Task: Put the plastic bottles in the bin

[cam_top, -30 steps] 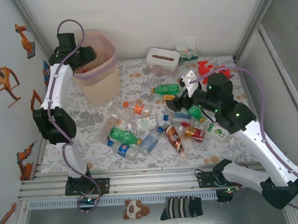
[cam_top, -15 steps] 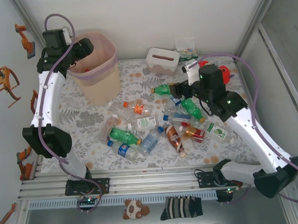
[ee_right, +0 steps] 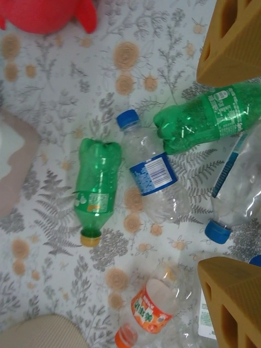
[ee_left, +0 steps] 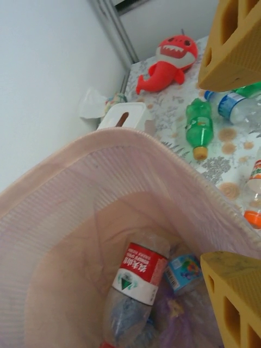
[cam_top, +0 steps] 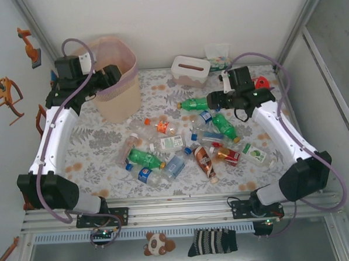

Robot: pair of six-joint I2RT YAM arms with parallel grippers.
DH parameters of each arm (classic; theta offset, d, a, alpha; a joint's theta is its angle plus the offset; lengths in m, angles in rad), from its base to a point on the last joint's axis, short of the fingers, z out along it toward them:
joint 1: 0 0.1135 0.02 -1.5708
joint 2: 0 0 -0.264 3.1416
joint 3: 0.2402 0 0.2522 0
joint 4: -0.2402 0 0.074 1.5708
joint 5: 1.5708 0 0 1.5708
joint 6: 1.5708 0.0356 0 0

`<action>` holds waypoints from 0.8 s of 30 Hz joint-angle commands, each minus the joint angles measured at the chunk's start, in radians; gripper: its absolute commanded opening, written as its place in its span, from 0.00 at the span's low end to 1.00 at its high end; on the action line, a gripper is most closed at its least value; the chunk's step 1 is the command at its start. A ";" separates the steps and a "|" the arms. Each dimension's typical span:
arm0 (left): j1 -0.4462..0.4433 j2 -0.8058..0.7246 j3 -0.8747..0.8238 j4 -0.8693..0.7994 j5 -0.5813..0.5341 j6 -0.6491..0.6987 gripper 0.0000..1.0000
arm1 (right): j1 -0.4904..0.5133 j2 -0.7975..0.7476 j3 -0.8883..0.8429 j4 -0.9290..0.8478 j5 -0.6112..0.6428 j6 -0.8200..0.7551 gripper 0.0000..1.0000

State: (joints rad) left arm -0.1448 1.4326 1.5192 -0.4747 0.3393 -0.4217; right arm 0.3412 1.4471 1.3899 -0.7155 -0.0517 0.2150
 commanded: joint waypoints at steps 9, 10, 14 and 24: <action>-0.090 -0.162 -0.255 -0.001 0.018 -0.053 0.76 | 0.001 0.191 0.072 0.033 -0.007 0.298 0.78; -0.093 -0.172 -0.267 0.000 0.018 -0.056 0.76 | 0.002 0.219 0.092 0.033 0.008 0.323 0.78; -0.095 -0.197 -0.281 -0.008 -0.011 -0.036 0.77 | 0.004 0.323 0.179 0.034 -0.015 0.382 0.78; -0.055 -0.151 -0.137 -0.058 -0.133 0.059 0.79 | 0.018 0.436 0.305 -0.005 -0.074 0.309 0.78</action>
State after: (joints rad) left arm -0.2218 1.2583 1.3453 -0.4713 0.2417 -0.3985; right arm 0.3550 1.8587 1.6382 -0.6994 -0.1009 0.5526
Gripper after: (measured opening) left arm 0.784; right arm 0.780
